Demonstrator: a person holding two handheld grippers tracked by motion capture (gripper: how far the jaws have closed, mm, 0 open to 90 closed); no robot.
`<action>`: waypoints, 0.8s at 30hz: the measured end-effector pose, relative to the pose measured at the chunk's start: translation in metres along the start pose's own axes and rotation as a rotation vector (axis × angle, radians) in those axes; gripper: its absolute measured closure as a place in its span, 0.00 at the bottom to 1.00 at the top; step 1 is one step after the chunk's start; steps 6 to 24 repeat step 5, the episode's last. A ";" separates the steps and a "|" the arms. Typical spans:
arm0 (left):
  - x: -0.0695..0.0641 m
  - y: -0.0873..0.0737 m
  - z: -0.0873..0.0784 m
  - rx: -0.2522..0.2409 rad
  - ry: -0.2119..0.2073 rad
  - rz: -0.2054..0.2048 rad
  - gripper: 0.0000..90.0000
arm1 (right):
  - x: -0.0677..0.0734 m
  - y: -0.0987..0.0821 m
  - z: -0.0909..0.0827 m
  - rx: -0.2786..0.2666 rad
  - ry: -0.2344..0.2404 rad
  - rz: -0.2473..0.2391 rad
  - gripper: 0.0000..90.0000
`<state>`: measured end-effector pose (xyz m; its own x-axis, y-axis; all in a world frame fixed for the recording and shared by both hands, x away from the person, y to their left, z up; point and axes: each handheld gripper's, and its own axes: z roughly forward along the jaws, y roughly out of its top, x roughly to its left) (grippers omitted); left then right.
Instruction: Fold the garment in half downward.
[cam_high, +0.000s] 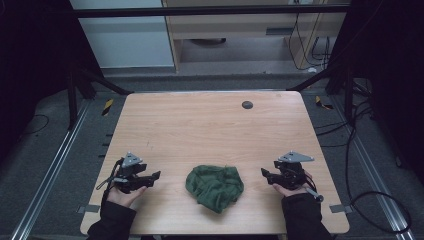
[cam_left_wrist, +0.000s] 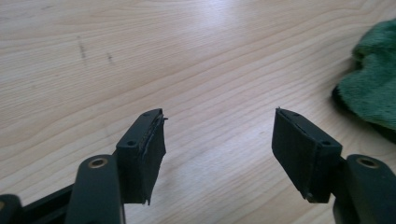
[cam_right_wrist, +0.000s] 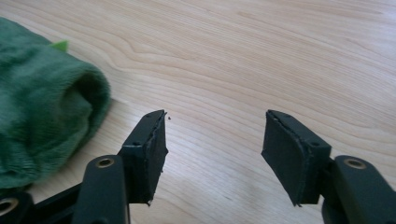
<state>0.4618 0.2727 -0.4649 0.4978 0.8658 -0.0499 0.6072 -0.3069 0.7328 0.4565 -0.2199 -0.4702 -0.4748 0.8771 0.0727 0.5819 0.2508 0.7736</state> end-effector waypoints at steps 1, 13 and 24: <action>0.003 -0.001 0.001 0.003 0.013 -0.007 0.36 | -0.003 -0.001 0.001 0.002 -0.012 0.000 0.41; 0.006 -0.002 0.001 0.003 0.025 -0.013 0.34 | -0.007 -0.003 0.002 0.008 -0.029 -0.004 0.38; 0.006 -0.002 0.001 0.003 0.025 -0.013 0.34 | -0.007 -0.003 0.002 0.008 -0.029 -0.004 0.38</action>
